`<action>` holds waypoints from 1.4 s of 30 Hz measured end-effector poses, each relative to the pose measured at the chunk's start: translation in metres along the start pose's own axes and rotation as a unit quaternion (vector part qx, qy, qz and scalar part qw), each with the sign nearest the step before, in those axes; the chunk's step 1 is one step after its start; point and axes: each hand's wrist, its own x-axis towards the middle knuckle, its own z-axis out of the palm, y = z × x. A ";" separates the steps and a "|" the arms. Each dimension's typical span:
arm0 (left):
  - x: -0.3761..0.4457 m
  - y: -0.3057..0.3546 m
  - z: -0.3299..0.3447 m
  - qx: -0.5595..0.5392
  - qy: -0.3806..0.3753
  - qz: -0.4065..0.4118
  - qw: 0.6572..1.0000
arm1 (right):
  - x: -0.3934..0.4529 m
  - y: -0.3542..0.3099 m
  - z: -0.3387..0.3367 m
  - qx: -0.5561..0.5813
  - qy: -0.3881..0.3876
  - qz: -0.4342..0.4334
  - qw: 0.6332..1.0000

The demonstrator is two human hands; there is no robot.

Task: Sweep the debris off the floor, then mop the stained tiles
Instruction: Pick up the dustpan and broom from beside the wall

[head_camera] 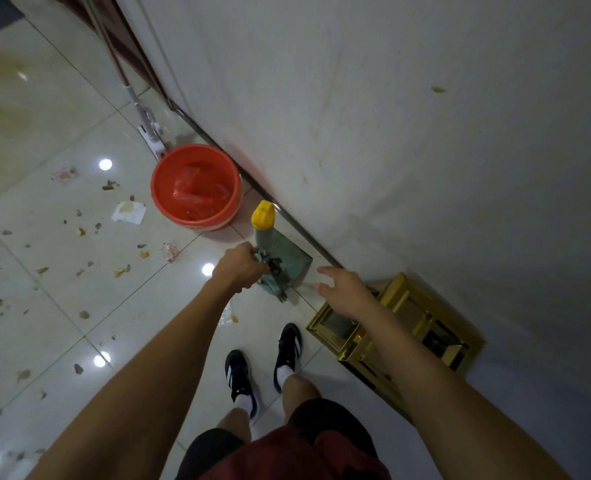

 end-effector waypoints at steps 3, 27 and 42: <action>-0.001 -0.002 0.004 0.016 0.010 -0.005 1.000 | 0.001 0.007 0.002 -0.010 -0.003 0.012 1.000; -0.103 -0.160 0.117 -0.021 0.076 0.040 0.996 | -0.102 -0.005 0.111 0.013 0.009 0.000 1.000; -0.147 -0.224 0.188 0.056 0.043 0.084 0.994 | -0.176 -0.019 0.217 0.053 0.013 0.060 0.997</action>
